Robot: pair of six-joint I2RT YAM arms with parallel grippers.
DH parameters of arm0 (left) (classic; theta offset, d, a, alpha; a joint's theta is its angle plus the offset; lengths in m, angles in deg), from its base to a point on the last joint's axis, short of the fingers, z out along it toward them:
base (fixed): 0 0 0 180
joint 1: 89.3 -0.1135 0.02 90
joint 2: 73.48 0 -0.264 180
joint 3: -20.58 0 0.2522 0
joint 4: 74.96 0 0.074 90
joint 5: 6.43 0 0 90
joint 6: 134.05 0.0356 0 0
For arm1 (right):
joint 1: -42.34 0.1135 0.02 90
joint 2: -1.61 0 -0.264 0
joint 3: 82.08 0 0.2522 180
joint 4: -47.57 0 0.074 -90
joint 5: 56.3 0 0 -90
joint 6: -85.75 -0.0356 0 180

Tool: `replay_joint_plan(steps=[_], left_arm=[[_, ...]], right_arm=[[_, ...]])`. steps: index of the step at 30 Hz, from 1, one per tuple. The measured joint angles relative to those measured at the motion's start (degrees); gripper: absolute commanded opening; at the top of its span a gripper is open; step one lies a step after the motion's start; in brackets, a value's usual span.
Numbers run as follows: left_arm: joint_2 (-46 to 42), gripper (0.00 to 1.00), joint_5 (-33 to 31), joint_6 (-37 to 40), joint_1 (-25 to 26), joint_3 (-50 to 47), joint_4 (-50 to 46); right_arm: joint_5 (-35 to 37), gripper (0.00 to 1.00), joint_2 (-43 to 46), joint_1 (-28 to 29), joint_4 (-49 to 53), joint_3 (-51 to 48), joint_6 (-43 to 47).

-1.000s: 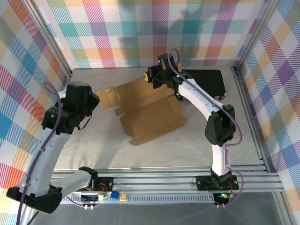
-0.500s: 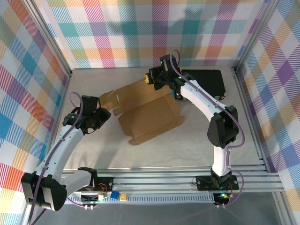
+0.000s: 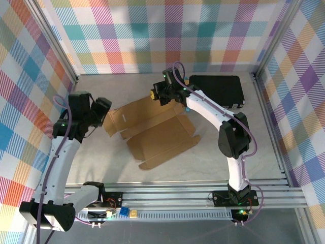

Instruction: Fold the paper box

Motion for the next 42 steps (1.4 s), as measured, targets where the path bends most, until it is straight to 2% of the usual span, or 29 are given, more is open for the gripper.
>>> replay_joint_plan(steps=[3, 11, 22, 26, 35, 37, 39, 40, 42], left_arm=[[2.8, 0.58, 1.6, -3.1, -0.4, 3.7, 0.9], [14.5, 0.58, 6.9, -8.9, -0.6, 4.2, 1.3], [16.9, 0.52, 12.5, -13.3, 0.1, 3.7, 5.5], [17.7, 0.42, 13.2, -14.6, 1.3, 3.7, 6.5], [17.9, 0.11, 13.2, -16.6, 2.0, 2.7, 7.3], [17.9, 0.08, 13.0, -16.7, 2.0, 2.7, 7.3], [17.9, 0.08, 13.0, -16.6, 2.0, 2.6, 7.3], [17.9, 0.14, 12.8, -16.3, 2.0, 2.6, 7.3], [17.9, 0.43, 12.6, -14.9, 2.0, 2.6, 7.1]], right_arm=[[0.0, 0.0, 0.0, 0.0, -0.1, 0.0, 0.0], [0.0, 0.0, 0.0, 0.0, -0.4, 0.0, -0.5], [0.0, 0.0, 0.0, 0.0, -1.2, 0.0, -1.2], [0.0, 0.0, 0.0, 0.0, -1.3, 0.0, -1.3], [-0.1, 0.0, 0.0, 0.0, -2.4, -1.2, -1.4], [-0.1, 0.0, 0.1, 0.0, -3.2, -1.7, -1.4], [-0.1, 0.0, 0.2, 0.0, -3.7, -1.9, -1.4], [-0.1, 0.0, 0.2, 0.0, -4.0, -2.0, -1.4], [-0.2, 0.0, 0.2, 0.0, -4.5, -2.5, -1.4]])
